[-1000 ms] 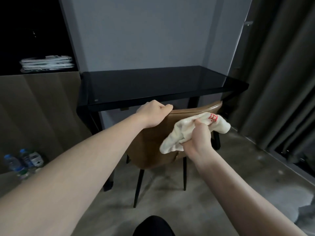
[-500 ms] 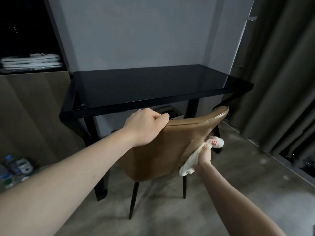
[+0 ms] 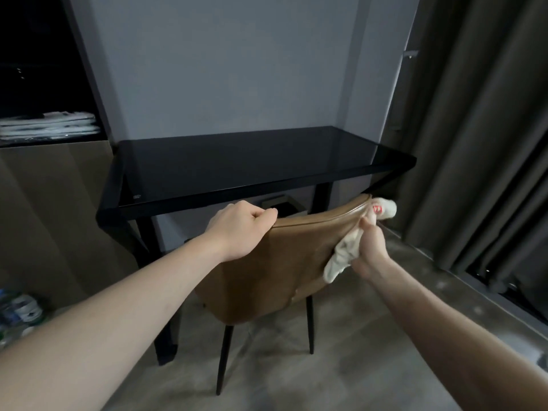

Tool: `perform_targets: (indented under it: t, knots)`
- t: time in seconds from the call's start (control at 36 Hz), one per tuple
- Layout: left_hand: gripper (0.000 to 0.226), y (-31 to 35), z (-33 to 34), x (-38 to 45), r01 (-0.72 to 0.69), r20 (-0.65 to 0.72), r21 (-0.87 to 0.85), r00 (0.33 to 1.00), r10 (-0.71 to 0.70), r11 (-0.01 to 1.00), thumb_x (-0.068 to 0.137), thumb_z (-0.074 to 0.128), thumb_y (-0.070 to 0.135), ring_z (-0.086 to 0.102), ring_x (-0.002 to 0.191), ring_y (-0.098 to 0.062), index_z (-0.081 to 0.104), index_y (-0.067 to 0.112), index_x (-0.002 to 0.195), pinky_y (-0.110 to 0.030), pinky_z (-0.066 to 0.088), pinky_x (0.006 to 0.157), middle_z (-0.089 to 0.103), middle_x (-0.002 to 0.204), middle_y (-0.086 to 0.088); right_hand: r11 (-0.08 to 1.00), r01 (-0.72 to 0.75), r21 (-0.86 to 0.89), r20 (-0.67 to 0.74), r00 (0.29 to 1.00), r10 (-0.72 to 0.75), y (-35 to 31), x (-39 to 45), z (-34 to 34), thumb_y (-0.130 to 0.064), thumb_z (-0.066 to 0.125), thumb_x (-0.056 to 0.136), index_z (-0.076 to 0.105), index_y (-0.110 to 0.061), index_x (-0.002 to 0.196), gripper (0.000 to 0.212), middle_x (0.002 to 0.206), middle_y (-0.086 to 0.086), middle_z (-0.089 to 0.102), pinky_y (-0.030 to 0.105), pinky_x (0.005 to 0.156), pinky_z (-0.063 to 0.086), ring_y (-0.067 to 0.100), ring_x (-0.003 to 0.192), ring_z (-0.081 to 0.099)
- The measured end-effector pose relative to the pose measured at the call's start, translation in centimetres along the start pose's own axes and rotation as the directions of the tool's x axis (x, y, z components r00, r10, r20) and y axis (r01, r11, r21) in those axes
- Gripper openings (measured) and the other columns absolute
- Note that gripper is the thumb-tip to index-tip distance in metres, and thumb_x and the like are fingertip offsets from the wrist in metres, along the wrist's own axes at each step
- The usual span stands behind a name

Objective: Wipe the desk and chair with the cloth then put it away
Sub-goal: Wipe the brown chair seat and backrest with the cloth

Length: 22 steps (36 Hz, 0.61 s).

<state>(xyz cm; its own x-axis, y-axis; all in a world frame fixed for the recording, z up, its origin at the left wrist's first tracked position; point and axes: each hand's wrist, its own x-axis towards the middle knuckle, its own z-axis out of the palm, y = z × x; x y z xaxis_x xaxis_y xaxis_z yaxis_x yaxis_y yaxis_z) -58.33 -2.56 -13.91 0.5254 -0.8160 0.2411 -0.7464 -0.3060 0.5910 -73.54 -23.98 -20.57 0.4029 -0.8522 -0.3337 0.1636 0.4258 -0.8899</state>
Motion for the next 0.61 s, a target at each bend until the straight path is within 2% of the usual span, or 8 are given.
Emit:
perform_targets:
  t: [0.08,0.14,0.19,0.25,0.31,0.33,0.44,0.61]
  knots:
    - [0.062,0.1,-0.1,-0.3,0.011,0.0,-0.017,1.0,-0.011,1.0,0.101,0.038,0.054,0.04,0.05,-0.015,0.03,0.019,0.051,-0.031,0.039,0.062,0.031,0.044,0.007,0.99,0.131,-0.049,0.073,0.989,-0.127,-4.0,-1.2,-0.2,-0.057,0.045,0.098,0.059,-0.008,0.127,0.059,0.107,0.013,0.063,0.047,0.101,0.047,0.025,0.103,0.061]
    - [0.064,0.2,-0.3,-0.4,0.028,0.017,-0.013,0.999,-0.028,1.0,0.102,0.039,0.056,0.042,0.05,-0.014,0.03,0.02,0.049,-0.032,0.041,0.064,0.033,0.041,0.008,0.919,0.303,-0.254,0.081,0.953,-0.292,-5.5,-2.6,-0.2,-0.053,0.049,0.094,0.06,-0.015,0.131,0.054,0.1,0.004,0.067,0.04,0.098,0.048,0.02,0.096,0.065]
    - [0.066,0.2,-0.4,-0.5,0.05,0.035,-0.012,0.998,-0.049,0.999,0.101,0.039,0.058,0.048,0.053,-0.014,0.035,0.019,0.048,-0.034,0.046,0.071,0.042,0.042,0.009,0.729,0.514,-0.452,0.202,0.855,-0.478,-5.8,-3.8,-0.2,-0.039,0.051,0.097,0.066,-0.018,0.113,0.031,0.091,-0.009,0.064,0.033,0.088,0.046,0.016,0.091,0.063]
    - [0.065,0.0,-0.5,-0.5,0.086,0.041,-0.048,0.996,-0.084,0.995,0.101,0.039,0.058,0.062,0.07,-0.014,0.057,0.015,0.056,-0.037,0.049,0.081,0.065,0.061,0.009,0.38,0.689,-0.617,0.392,0.688,-0.611,-5.5,-5.3,0.1,-0.032,0.049,0.099,0.068,-0.025,0.103,0.021,0.106,-0.022,0.062,0.033,0.094,0.042,0.017,0.11,0.057]
    - [0.055,-0.5,-0.6,-0.5,0.132,0.017,-0.114,0.991,-0.13,0.985,0.104,0.037,0.048,0.064,0.09,-0.017,0.075,0.021,0.075,-0.037,0.047,0.085,0.073,0.088,0.003,0.112,0.689,-0.716,0.529,0.64,-0.557,-4.7,-6.8,0.7,-0.043,0.042,0.096,0.065,-0.035,0.12,0.034,0.13,-0.018,0.057,0.037,0.112,0.03,0.019,0.133,0.042]
    - [0.05,-0.8,-0.5,-0.6,0.142,-0.01,-0.138,0.989,-0.145,0.98,0.105,0.037,0.04,0.062,0.095,-0.016,0.077,0.025,0.081,-0.036,0.045,0.084,0.072,0.096,0.004,0.052,0.666,-0.744,0.553,0.658,-0.511,-4.1,-7.4,1.0,-0.05,0.037,0.094,0.059,-0.04,0.128,0.042,0.138,-0.013,0.053,0.043,0.118,0.025,0.023,0.14,0.035]
    - [0.045,-2.5,0.0,-1.1,0.168,-0.143,-0.117,0.972,-0.184,0.979,0.103,0.035,0.023,0.06,0.091,-0.013,0.075,0.03,0.084,-0.032,0.042,0.081,0.07,0.095,0.006,-0.092,0.67,-0.737,0.638,0.645,-0.421,-2.5,-11.6,3.6,-0.056,0.029,0.094,0.046,-0.044,0.134,0.044,0.143,-0.011,0.048,0.061,0.116,0.019,0.03,0.146,0.025]
    - [0.053,-7.7,0.7,-2.0,0.355,-0.117,-0.287,0.909,-0.4,0.89,0.106,0.026,0.024,0.064,0.085,-0.026,0.071,0.017,0.08,-0.041,0.051,0.084,0.069,0.082,-0.008,-0.199,0.682,-0.703,0.697,0.606,-0.385,-2.3,-14.2,5.3,-0.054,0.033,0.099,0.045,-0.045,0.135,0.039,0.138,-0.016,0.051,0.061,0.114,0.02,0.026,0.144,0.027]
